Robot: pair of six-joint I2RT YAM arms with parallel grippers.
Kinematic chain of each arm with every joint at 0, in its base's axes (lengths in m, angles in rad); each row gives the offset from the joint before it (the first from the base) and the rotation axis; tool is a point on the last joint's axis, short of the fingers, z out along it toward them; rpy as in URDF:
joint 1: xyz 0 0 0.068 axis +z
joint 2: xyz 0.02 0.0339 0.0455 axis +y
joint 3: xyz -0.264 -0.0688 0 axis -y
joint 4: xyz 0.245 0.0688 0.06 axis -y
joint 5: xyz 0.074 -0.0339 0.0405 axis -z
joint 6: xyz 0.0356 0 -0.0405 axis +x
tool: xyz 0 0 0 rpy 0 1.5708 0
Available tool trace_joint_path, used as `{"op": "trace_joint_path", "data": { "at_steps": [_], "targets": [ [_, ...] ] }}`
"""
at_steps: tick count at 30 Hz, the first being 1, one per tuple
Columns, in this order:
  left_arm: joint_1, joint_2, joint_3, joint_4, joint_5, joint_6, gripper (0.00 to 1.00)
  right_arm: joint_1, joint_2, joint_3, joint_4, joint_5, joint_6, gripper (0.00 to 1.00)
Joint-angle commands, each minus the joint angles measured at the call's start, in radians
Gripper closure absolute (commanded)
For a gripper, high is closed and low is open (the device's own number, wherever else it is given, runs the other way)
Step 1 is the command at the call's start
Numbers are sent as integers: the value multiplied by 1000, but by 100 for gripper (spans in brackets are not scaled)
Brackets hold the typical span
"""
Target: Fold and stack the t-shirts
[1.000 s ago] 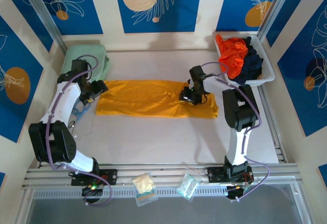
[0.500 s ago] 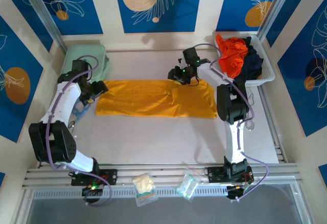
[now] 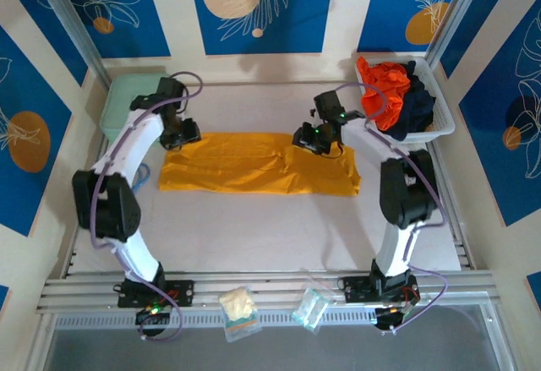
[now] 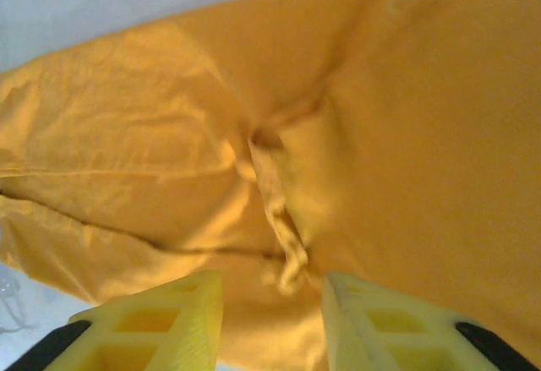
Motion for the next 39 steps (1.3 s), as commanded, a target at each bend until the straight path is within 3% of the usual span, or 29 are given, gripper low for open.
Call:
{"op": "trace_joint_path", "data": {
  "at_steps": [1, 6, 10, 16, 23, 28, 39],
  "targets": [
    [-14, 164, 109, -39, -29, 36, 79, -8, -103, -117, -41, 63, 36, 69],
    [-15, 386, 285, -73, -110, 52, 88, -43, -167, -284, -10, 44, 86, 100],
    [-16, 503, 378, -107, -152, 46, 90, -68, -128, -320, 10, 37, 98, 100],
    [-16, 525, 340, -94, -194, 37, 91, -97, -1, -256, 3, 32, 74, 100],
    [-20, 412, 90, 6, -162, 5, 92, -110, 123, -151, -22, 22, 53, 100],
    [-29, 322, -140, 119, -65, -41, 93, -124, 224, -28, -49, 4, 33, 100],
    [-110, 65, -519, 247, 73, -166, 89, -156, 537, 506, -233, -80, -16, 100]
  ]
}}
